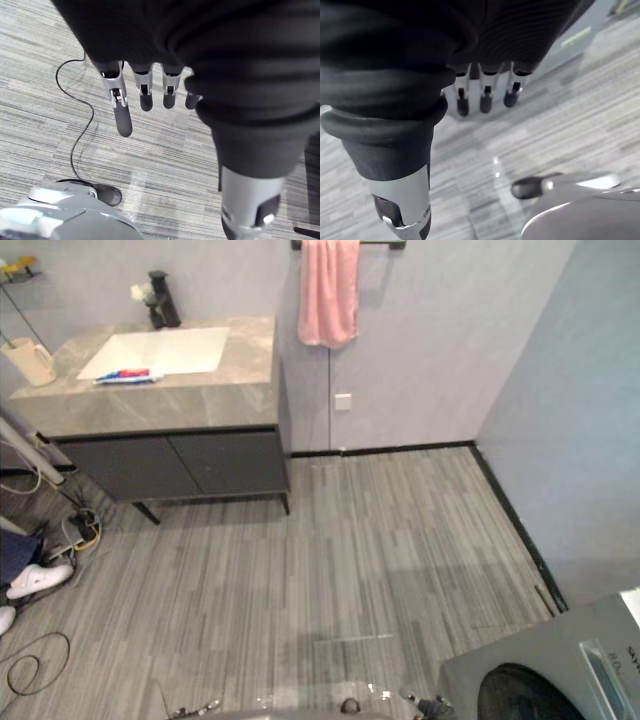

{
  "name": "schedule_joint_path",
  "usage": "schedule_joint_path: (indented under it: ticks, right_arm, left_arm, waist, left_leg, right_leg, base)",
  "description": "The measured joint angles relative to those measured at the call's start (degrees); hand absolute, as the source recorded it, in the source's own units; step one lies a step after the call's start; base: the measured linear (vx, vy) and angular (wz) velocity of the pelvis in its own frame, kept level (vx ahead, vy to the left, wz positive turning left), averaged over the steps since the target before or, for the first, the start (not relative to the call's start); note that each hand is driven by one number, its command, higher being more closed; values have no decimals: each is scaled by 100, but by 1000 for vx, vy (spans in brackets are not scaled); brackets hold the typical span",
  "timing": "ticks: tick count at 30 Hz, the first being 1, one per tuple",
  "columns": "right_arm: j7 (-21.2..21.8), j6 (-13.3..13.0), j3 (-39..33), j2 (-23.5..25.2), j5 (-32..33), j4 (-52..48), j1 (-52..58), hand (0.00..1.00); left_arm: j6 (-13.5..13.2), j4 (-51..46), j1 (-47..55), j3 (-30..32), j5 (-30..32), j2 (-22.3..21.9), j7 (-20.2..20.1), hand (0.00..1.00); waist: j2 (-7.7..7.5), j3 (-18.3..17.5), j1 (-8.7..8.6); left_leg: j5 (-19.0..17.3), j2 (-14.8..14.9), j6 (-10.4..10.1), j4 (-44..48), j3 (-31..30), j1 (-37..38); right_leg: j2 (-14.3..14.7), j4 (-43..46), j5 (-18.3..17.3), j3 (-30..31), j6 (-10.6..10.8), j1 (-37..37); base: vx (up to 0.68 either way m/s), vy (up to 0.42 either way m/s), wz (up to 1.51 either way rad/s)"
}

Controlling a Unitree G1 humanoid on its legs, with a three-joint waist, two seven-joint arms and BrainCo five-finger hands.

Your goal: Organize washtable

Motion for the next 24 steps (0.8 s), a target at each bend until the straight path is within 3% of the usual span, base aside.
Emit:
schedule_joint_path:
  ticks: [1, 5, 6, 8, 9, 24]
  right_arm:
    - [4, 0, 0, -7, -4, 28, -26, 0]
    - [7, 0, 2, -9, -5, 84, -70, 0]
    - [8, 0, 2, -7, -7, 84, -83, 0]
    - [11, 0, 2, -4, -10, 84, -82, 0]
    - [11, 0, 2, -4, -12, 83, -91, 0]
    - [14, 2, 1, 14, 13, 77, -89, 0]
  left_arm:
    - [-5, 1, -12, -4, -2, 0, -10, 0]
    - [-34, 6, -11, -4, -2, 15, -105, 0]
    - [-34, 6, -12, -7, -4, 18, -111, 0]
    - [-38, 8, -12, -7, -10, 20, -124, 0]
    - [-43, 10, -16, -7, -10, 20, -135, 0]
    - [-29, 102, -79, 99, -27, 31, -211, 0]
  waist:
    - [55, -3, 14]
    - [-26, 51, 11]
    - [18, 36, 12]
    - [-34, 80, 16]
    - [22, 81, 15]
    - [-11, 124, 23]
  left_leg:
    - [9, 5, 13, 0, -6, 21]
    - [48, 11, 74, -72, -19, 43]
    - [77, 14, 117, -114, -21, 66]
    - [78, 23, 118, -131, -15, 82]
    - [78, 27, 118, -135, -12, 111]
    - [78, 45, 118, -179, 18, 158]
  right_leg:
    - [5, -10, 2, -8, -3, 30]
    - [25, -85, 45, -17, -48, 87]
    - [33, -86, 48, -19, -52, 90]
    - [42, -86, 48, -14, -52, 95]
    - [46, -91, 48, -13, -52, 99]
    - [65, -187, 74, 2, -60, 192]
  base:
    - [-40, -13, 3]
    - [-13, -5, 1]
    - [-32, -12, 0]
    - [-42, -10, -1]
    - [-45, -5, -2]
    - [-24, -2, 0]
